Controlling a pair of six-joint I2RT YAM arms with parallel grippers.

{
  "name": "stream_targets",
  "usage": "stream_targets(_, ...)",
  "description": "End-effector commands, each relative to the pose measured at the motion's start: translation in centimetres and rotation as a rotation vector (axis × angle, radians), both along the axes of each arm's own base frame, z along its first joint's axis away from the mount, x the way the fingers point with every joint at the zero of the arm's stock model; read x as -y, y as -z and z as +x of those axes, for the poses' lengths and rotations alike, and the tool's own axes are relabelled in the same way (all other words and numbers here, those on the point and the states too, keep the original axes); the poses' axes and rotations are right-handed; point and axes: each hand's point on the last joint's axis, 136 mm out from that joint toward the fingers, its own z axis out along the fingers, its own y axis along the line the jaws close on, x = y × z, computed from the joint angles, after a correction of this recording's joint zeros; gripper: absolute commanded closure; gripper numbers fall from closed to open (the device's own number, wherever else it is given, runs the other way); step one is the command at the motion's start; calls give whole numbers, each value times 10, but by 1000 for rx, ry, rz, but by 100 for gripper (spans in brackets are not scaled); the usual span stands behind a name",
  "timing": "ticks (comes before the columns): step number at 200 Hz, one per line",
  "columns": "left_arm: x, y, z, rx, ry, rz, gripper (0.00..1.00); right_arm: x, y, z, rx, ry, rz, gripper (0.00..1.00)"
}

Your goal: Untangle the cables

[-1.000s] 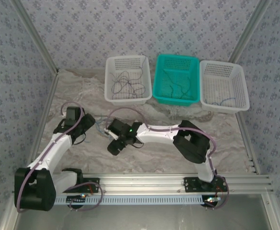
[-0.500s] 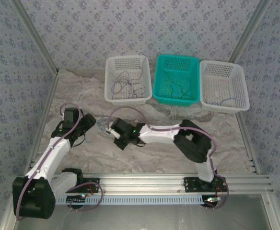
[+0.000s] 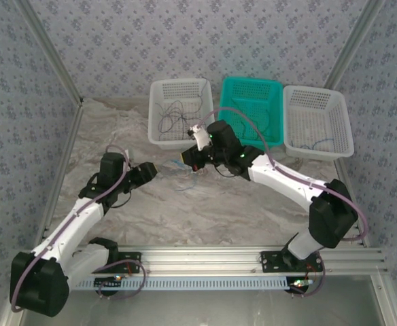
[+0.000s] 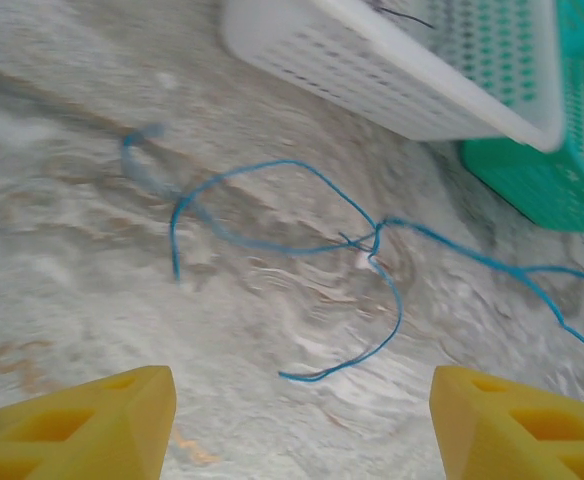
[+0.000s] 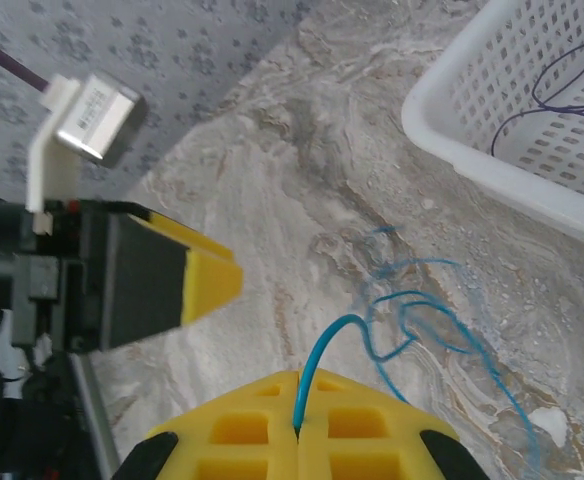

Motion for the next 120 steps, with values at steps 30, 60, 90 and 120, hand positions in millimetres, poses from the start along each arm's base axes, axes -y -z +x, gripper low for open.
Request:
stream_targets(30, 58, -38, -7, 212, 304, 6, 29, 24, -81, -4, 20, 17, 180, 100)
stream_targets(60, 82, -32, -8, 219, 392, 36, 29, 44, -109, -5, 40, 72, 238, 100)
stream_targets(90, 108, -31, -7, 242, 453, 36, 29, 58, -140, -12, 81, 82, 298, 100)
stream_targets(120, 135, -42, -5, 295, 521, 13, 29, 74, -150, -13, 134, 131, 285, 100)
